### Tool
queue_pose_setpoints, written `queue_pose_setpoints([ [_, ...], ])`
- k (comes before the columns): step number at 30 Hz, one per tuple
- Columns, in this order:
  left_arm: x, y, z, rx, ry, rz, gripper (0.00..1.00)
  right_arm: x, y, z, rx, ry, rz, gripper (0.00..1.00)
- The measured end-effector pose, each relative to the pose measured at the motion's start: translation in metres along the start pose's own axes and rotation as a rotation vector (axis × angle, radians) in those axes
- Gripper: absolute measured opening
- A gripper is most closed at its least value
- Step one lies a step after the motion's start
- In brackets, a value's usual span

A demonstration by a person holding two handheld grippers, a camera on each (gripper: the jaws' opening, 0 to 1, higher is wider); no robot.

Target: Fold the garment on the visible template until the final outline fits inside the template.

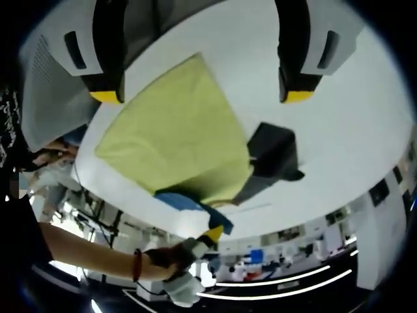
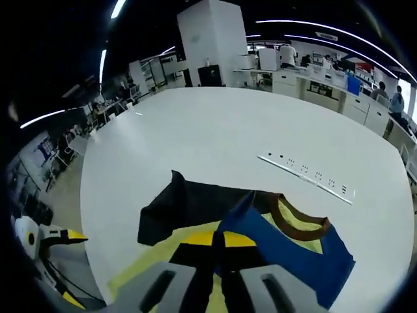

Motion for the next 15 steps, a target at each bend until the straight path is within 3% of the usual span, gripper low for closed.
queue_pose_setpoints([
  [15, 0.002, -0.001, -0.002, -0.004, -0.004, -0.005, 0.94, 0.003, 0.010, -0.023, -0.052, 0.006, 0.006, 0.00],
])
Point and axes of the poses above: the point that each gripper's makers call its tool centre point, and the gripper's own axes: y roughly forward along the fingers, z roughly to its right, x roughly out of its underside, the point moved 3 cm from there along -y, roughly backward along the fingers, and after that the axes turned 14 degrees about z, right-handed, at the moved point
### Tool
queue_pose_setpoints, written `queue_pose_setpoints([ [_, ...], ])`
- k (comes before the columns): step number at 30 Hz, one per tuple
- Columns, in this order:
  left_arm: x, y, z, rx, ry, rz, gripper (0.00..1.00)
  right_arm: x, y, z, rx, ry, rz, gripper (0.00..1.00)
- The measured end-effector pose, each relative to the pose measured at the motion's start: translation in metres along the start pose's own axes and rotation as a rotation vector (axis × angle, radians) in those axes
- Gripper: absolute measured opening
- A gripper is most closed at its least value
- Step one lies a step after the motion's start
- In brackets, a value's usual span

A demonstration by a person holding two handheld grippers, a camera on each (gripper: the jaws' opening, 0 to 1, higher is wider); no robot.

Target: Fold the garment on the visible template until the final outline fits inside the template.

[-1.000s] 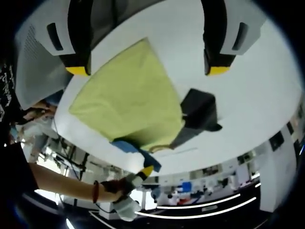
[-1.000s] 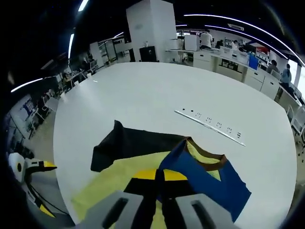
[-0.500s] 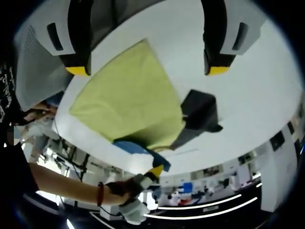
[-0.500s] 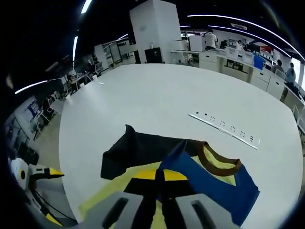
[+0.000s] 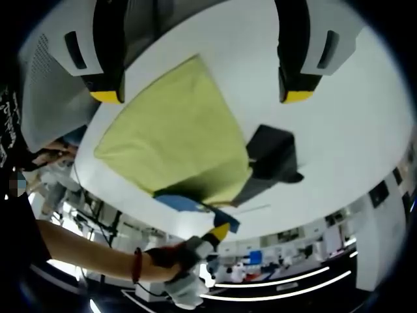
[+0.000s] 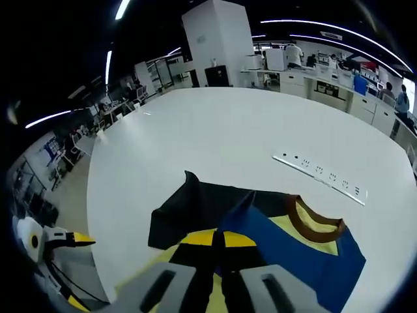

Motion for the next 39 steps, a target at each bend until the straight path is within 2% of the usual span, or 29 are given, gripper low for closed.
queue_pose_setpoints([
  [11, 0.000, 0.001, -0.002, -0.005, -0.003, -0.001, 0.94, 0.003, 0.010, -0.015, -0.044, -0.015, 0.012, 0.00],
  [31, 0.003, 0.001, -0.004, -0.015, -0.016, -0.003, 0.94, 0.022, 0.025, -0.023, -0.070, -0.045, -0.018, 0.00],
  [34, 0.004, 0.001, -0.004, -0.016, -0.020, -0.005, 0.94, 0.024, 0.027, -0.028, -0.096, -0.049, -0.012, 0.00],
  [39, 0.005, 0.000, -0.004, -0.018, -0.021, -0.007, 0.94, 0.029, 0.029, -0.031, -0.101, -0.061, -0.024, 0.01],
])
Point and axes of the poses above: the point that each gripper's makers call its tool centre point, and the gripper's own axes: y roughly forward along the fingers, z roughly to its right, x roughly out of its underside, the point moved 3 cm from there along -y, roughly backward along the fingers, and after that the axes turned 14 degrees about z, right-handed, at the moved point
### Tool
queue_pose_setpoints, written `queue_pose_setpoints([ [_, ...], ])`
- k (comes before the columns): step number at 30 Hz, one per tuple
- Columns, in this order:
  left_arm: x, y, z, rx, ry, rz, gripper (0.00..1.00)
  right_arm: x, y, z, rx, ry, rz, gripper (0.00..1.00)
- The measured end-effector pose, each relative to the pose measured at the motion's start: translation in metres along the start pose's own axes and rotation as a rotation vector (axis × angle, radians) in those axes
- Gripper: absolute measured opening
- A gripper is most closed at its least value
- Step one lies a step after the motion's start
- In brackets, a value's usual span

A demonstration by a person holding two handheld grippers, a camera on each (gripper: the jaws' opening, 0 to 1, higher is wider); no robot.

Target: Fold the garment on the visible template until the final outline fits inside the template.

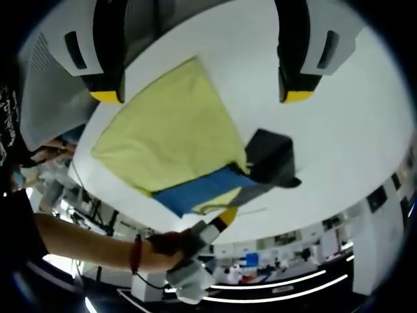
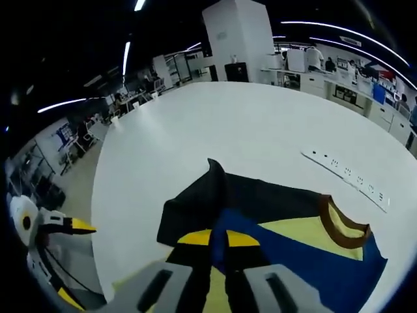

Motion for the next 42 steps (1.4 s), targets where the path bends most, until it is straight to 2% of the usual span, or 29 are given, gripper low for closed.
queue_pose_setpoints([
  [7, 0.000, -0.002, 0.001, -0.002, -0.002, 0.001, 0.95, 0.005, -0.003, 0.002, 0.002, -0.006, -0.010, 0.11],
  [10, -0.001, -0.002, 0.002, 0.000, 0.000, 0.002, 0.95, 0.008, -0.007, 0.004, 0.009, -0.017, -0.015, 0.21],
  [14, -0.003, -0.001, 0.003, 0.000, 0.002, 0.009, 0.95, 0.011, -0.014, 0.013, 0.030, -0.047, -0.008, 0.32],
  [19, -0.004, -0.001, 0.003, -0.003, 0.007, 0.007, 0.96, 0.014, -0.023, 0.027, 0.068, -0.058, 0.031, 0.47],
  [29, -0.006, 0.001, 0.005, -0.004, 0.013, 0.015, 0.99, 0.027, -0.051, 0.063, 0.146, -0.109, 0.039, 0.65],
  [34, -0.008, 0.002, 0.005, -0.003, 0.015, 0.019, 0.99, 0.033, -0.066, 0.077, 0.168, -0.108, 0.046, 0.67],
  [42, -0.012, 0.005, 0.007, 0.000, 0.001, 0.038, 0.99, 0.046, -0.094, 0.104, 0.245, -0.115, 0.038, 0.70],
])
Point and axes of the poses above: the point that each gripper's makers call its tool centre point, and the gripper's own axes: y roughly forward along the fingers, z roughly to its right, x roughly out of its underside, the point moved 3 cm from there along -y, roughly backward along the fingers, and after that the axes turned 14 degrees about z, right-handed, at the moved point
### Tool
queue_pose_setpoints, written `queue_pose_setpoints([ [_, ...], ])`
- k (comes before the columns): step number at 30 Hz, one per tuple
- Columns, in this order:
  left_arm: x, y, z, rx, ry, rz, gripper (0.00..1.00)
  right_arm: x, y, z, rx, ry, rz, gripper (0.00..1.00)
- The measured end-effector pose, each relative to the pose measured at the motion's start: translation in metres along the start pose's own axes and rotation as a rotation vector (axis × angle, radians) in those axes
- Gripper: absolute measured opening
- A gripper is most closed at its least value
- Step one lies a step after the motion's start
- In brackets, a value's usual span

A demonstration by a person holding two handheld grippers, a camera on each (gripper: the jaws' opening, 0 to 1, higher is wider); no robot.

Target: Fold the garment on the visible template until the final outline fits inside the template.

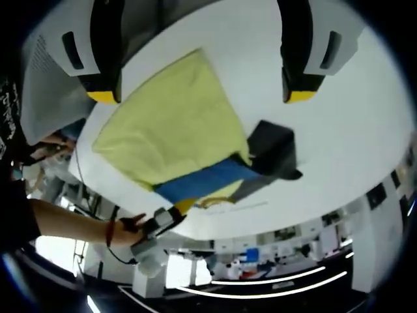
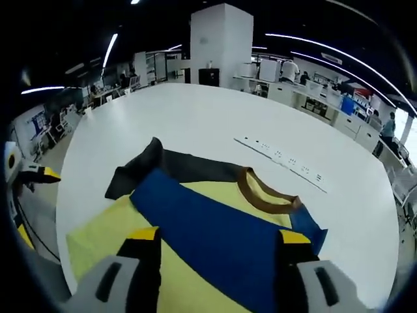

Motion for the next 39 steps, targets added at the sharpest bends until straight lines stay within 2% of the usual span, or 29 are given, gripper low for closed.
queue_pose_setpoints([
  [12, 0.000, 0.002, 0.000, 0.003, 0.014, -0.010, 0.99, 0.016, -0.027, 0.031, 0.038, -0.023, -0.021, 0.73],
  [18, 0.001, 0.003, 0.000, 0.005, 0.014, -0.018, 0.99, 0.028, -0.041, 0.044, 0.061, -0.078, -0.058, 0.72],
  [21, 0.001, 0.003, 0.000, 0.007, 0.016, -0.020, 0.99, 0.036, -0.046, 0.049, 0.071, -0.086, -0.087, 0.68],
  [30, 0.001, 0.003, 0.002, 0.010, 0.011, -0.022, 0.99, 0.053, -0.055, 0.053, 0.068, -0.101, -0.131, 0.65],
  [39, 0.002, 0.001, 0.003, 0.011, 0.003, -0.023, 0.99, 0.074, -0.062, 0.055, 0.050, -0.127, -0.174, 0.50],
])
Point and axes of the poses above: the point that each gripper's makers call its tool centre point, and the gripper's own axes: y roughly forward along the fingers, z roughly to its right, x roughly out of its underside, the point moved 3 cm from there along -y, roughly backward along the fingers, and after that the axes turned 14 degrees about z, right-handed, at the moved point
